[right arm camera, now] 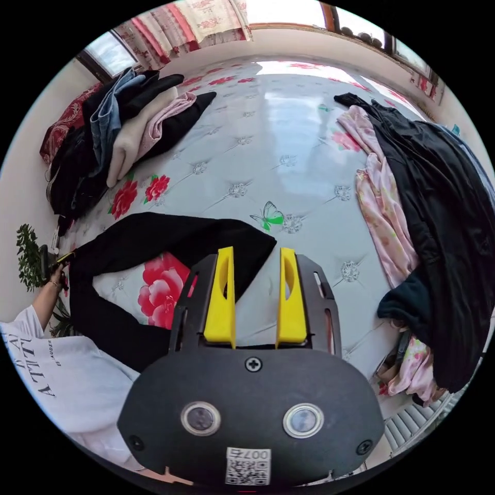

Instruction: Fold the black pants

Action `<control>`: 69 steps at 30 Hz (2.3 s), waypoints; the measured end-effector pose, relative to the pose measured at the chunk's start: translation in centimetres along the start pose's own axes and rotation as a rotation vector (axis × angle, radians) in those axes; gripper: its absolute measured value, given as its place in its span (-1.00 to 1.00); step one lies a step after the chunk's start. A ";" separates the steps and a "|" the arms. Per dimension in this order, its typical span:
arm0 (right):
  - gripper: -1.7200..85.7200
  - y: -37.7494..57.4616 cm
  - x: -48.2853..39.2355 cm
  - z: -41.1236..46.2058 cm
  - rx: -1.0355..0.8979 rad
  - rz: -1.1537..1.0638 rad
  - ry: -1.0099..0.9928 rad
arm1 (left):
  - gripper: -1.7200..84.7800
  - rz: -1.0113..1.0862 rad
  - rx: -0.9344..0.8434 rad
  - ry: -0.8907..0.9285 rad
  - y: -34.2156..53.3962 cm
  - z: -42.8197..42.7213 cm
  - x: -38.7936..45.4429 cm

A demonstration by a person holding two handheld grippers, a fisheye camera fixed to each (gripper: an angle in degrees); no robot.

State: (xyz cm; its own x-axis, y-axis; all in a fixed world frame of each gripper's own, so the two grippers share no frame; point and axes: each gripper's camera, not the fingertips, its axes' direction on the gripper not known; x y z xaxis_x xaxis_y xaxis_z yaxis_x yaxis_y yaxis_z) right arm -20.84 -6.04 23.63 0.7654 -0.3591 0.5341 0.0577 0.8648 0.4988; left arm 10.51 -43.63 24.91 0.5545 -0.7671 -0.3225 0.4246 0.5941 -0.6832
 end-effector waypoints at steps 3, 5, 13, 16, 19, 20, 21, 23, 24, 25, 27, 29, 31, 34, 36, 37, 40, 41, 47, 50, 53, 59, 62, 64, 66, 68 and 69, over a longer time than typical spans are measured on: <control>-0.89 -2.1 -1.0 4.1 -0.131 0.022 0.074 | -0.97 -0.027 0.010 0.022 0.3 0.0 -0.4; -0.93 -2.4 -2.3 3.3 -0.006 0.001 0.136 | -0.97 -0.036 0.006 0.032 0.3 0.0 -0.6; -0.96 -2.0 -5.7 -10.2 0.513 -0.140 0.108 | -0.97 -0.018 -0.002 0.044 0.6 0.0 -1.2; -0.96 -1.0 -7.0 -10.8 0.537 -0.243 0.130 | -0.97 -0.010 0.009 0.025 0.9 0.0 -1.0; -0.96 -0.6 -6.5 -4.8 0.205 -0.258 0.210 | -0.96 -0.022 0.012 0.033 1.3 0.0 -1.4; -0.96 -0.5 -5.9 -3.1 0.117 -0.232 0.228 | -0.96 -0.022 0.011 0.042 1.4 0.0 -1.7; -0.96 0.1 -4.9 -0.6 -0.011 -0.173 0.273 | -0.96 -0.022 0.002 0.065 1.6 -0.2 -2.2; -0.95 1.2 -4.0 0.6 -0.063 -0.117 0.331 | -0.95 -0.033 0.001 0.077 1.9 -0.9 -3.2; -0.95 1.3 -3.8 -0.1 -0.023 -0.080 0.317 | -0.93 -0.045 0.036 0.053 2.3 -1.9 -4.1; -0.93 1.0 -3.9 -1.3 0.037 -0.056 0.268 | -0.90 -0.043 0.088 0.043 2.8 -3.1 -4.9; -0.91 -0.4 -4.3 -2.6 0.102 -0.066 0.179 | -0.83 -0.025 0.156 0.066 3.3 -4.5 -6.0; -0.89 -2.9 -5.4 -2.9 0.107 -0.114 0.102 | -0.77 0.010 0.185 0.105 3.2 -5.0 -6.8; -0.87 -6.7 -7.5 -2.1 0.092 -0.196 0.071 | -0.72 0.080 0.146 0.152 2.3 -3.9 -6.9; -0.86 -11.1 -10.5 0.7 0.028 -0.278 0.113 | -0.74 0.159 0.019 0.138 1.0 -0.9 -5.8; -0.88 -12.9 -12.1 3.3 -0.054 -0.329 0.179 | -0.78 0.203 -0.065 0.097 0.7 1.2 -5.0; -0.90 -13.5 -13.0 5.3 -0.134 -0.372 0.213 | -0.82 0.226 0.005 0.128 1.1 1.0 -5.1; -0.94 -13.1 -14.6 6.6 -0.124 -0.461 0.276 | -0.91 0.216 0.025 0.149 1.7 1.6 -5.6; -0.95 -13.0 -15.0 6.6 -0.100 -0.466 0.291 | -0.93 0.212 0.025 0.155 1.8 1.6 -5.7; -0.96 -12.0 -14.4 2.1 0.049 -0.362 0.236 | -0.98 0.073 0.061 0.235 3.2 0.3 -8.6; -0.97 -9.8 -12.2 -4.7 0.243 -0.294 0.054 | -0.98 0.017 0.192 0.298 5.9 -3.5 -11.1; -0.97 -5.6 -11.3 -10.2 0.372 -0.335 -0.015 | -0.98 0.046 0.316 0.312 10.3 -8.3 -12.2; -0.97 5.9 -9.3 -13.8 0.404 -0.412 0.038 | -0.98 0.112 0.383 0.296 23.0 -13.5 -13.1; -0.97 11.9 -7.5 -10.8 0.281 -0.377 0.106 | -0.98 0.079 0.286 0.315 28.8 -12.1 -12.7; -0.97 16.0 -5.7 -6.5 0.128 -0.317 0.115 | -0.98 0.020 0.180 0.344 32.4 -9.1 -12.2; -0.97 18.7 -4.5 -3.3 0.039 -0.262 0.117 | -0.98 0.000 0.068 0.344 34.1 -6.2 -11.6; -0.97 20.2 -3.3 -1.7 0.002 -0.202 0.081 | -0.98 -0.004 -0.011 0.333 34.7 -4.1 -11.4; -0.97 20.5 -2.5 -1.6 0.018 -0.161 0.055 | -0.98 -0.010 -0.024 0.336 34.7 -3.7 -11.6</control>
State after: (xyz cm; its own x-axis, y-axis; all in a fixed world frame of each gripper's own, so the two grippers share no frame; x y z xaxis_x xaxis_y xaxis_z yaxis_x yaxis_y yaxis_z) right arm -20.53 13.20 31.40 0.7814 -0.4720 0.4082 0.1713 0.7912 0.5870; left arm 16.17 -15.01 2.58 0.2813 -0.8122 -0.5110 0.4099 0.5832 -0.7013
